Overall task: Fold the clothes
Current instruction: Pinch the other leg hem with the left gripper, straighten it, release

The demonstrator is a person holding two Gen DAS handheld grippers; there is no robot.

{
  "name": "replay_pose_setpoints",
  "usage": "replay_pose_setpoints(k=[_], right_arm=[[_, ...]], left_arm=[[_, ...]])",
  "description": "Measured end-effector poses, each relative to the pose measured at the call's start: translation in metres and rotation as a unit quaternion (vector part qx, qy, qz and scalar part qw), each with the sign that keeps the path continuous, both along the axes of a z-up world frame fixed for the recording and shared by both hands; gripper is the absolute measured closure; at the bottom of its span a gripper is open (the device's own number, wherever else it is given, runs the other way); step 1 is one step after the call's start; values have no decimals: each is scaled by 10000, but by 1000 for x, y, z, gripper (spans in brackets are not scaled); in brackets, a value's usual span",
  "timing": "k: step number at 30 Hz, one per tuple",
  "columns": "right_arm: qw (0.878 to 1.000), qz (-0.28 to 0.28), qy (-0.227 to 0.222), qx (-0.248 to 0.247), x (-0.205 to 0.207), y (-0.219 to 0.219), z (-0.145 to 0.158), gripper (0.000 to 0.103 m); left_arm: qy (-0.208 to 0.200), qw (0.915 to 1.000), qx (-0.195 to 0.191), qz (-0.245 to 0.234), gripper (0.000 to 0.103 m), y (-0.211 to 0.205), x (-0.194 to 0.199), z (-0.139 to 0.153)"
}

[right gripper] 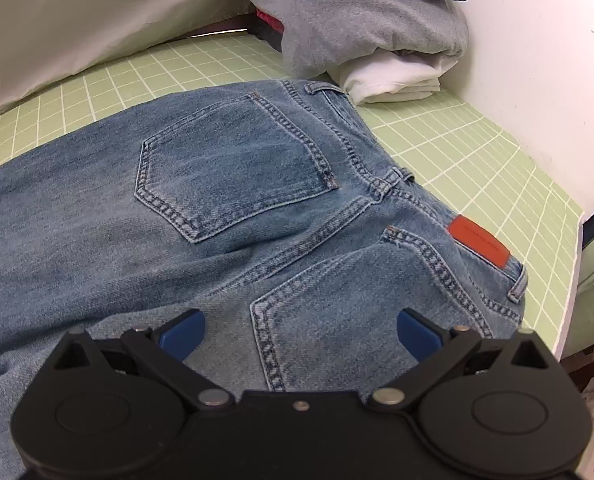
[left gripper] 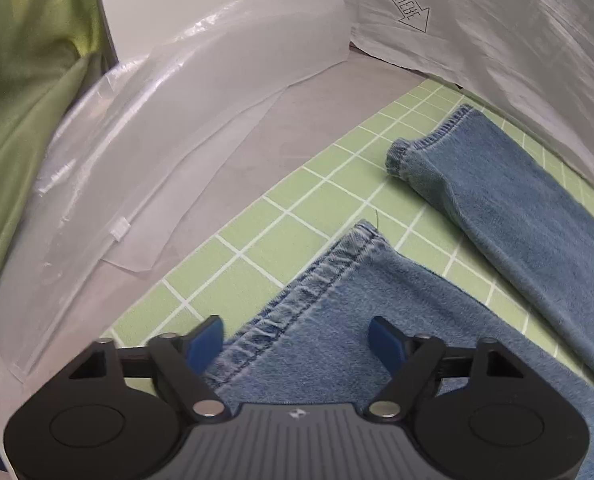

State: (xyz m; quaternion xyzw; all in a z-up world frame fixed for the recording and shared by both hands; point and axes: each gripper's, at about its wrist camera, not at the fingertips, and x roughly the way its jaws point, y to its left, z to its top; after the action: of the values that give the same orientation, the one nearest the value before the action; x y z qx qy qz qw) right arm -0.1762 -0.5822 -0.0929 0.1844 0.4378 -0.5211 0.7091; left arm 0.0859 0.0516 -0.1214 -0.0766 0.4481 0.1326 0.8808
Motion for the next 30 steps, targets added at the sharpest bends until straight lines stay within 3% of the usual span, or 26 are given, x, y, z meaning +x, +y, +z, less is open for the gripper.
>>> replay_pose_setpoints(k=[1, 2, 5, 8, 10, 15, 18, 20, 23, 26, 30], right_arm=[[10000, 1, 9, 11, 0, 0, 0, 0], [10000, 26, 42, 5, 1, 1, -1, 0], [9999, 125, 115, 11, 4, 4, -3, 0], [9998, 196, 103, 6, 4, 6, -2, 0], [9998, 173, 42, -31, 0, 6, 1, 0], [9996, -115, -253, 102, -15, -2, 2, 0], [9987, -218, -455, 86, -27, -3, 5, 0], [9975, -296, -634, 80, -37, -4, 9, 0], [9938, -478, -1001, 122, -60, -5, 14, 0], [9872, -573, -1477, 189, -88, -5, 19, 0], [9745, -785, -2065, 394, -130, -7, 21, 0]], left_arm=[[-66, 10000, 12, 14, 82, -1, -2, 1], [-69, 10000, -58, -19, 89, -3, -2, 2], [-14, 9998, 173, 44, 90, -9, 0, 4], [27, 9985, 263, 482, 90, 7, -1, 6], [-37, 9975, 12, 705, 90, 23, -1, 6], [52, 9969, -27, 790, 88, 28, 3, 10], [2, 9961, -219, 850, 76, 27, 0, 17], [-111, 9968, -366, 708, 48, 21, -5, 25], [-306, 9971, -588, 386, 17, 4, -17, 38], [-501, 9954, -809, 64, 7, -12, -29, 51], [-321, 9945, -956, -292, 5, -51, -47, 52]])
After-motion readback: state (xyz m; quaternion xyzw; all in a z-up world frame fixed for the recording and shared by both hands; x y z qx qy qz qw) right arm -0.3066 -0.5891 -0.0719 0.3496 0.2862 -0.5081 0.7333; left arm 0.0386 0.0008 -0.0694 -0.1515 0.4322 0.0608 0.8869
